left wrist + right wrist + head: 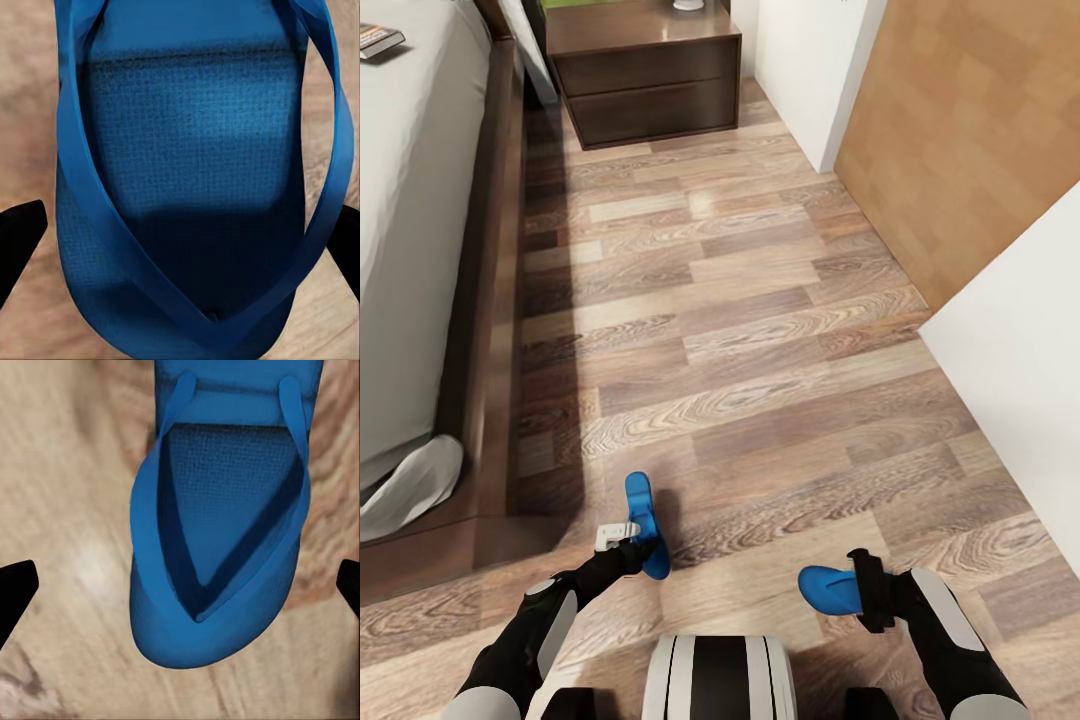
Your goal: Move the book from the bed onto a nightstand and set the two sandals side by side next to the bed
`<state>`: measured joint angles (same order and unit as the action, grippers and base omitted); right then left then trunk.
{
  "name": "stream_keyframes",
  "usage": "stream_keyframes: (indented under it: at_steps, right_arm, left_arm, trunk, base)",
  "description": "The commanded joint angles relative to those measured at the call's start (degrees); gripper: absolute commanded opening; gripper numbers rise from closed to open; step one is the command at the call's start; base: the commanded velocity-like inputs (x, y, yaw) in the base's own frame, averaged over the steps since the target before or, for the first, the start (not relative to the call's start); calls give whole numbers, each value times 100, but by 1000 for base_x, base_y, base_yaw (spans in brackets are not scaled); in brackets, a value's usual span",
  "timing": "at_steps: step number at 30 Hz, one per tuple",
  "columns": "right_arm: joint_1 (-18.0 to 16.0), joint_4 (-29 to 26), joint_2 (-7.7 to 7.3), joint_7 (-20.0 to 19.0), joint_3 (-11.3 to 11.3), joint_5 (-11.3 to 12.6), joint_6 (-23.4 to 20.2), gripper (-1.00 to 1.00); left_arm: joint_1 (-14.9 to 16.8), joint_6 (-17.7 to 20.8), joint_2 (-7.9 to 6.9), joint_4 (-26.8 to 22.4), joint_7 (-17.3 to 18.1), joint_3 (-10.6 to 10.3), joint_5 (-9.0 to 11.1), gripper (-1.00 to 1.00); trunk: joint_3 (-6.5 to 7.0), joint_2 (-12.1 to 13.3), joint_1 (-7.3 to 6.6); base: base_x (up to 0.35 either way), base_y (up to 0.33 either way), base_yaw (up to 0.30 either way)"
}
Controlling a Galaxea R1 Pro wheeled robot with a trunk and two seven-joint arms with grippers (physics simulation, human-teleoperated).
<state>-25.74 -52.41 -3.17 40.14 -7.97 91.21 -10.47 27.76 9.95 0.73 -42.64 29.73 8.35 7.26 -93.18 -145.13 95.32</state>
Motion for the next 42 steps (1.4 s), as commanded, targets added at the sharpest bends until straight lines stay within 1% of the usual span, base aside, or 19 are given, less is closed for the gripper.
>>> stream_keyframes:
  at_steps: [1,5,8,21,26,33,39,42]
  right_arm:
    - [-2,-6,1,29,-8,11,-34,100]
    - [-2,-6,-6,29,185,11,-34,100]
    - [-2,-6,-7,29,236,11,-34,100]
    - [-2,-6,-10,29,252,11,-34,100]
    - [-2,-6,-13,29,252,11,-34,100]
    - [-2,-6,-15,29,252,11,-34,100]
    - [-2,-6,-17,29,252,11,-34,100]
    - [-2,-6,-15,29,252,11,-34,100]
  left_arm:
    - [2,59,6,-1,33,26,54,-100]
    - [2,52,6,1,33,26,56,-100]
    - [2,51,6,1,31,26,56,-100]
    - [2,43,6,10,24,22,56,-100]
    - [2,50,8,10,24,20,56,-100]
    - [2,51,8,10,26,17,56,-100]
    - [2,51,8,10,25,17,56,-100]
    - [2,51,8,10,26,17,56,-100]
  trunk:
    - [-3,-1,2]
    - [-3,-1,2]
    - [-3,-1,2]
    - [-3,-1,2]
    - [-114,-8,15]
    - [-114,-8,15]
    - [-247,-16,30]
    - [-247,-16,30]
  base:
    - [250,0,0]
    - [72,0,0]
    - [13,0,0]
    - [1,0,0]
    - [0,0,0]
    - [0,0,0]
    - [0,0,0]
    - [0,0,0]
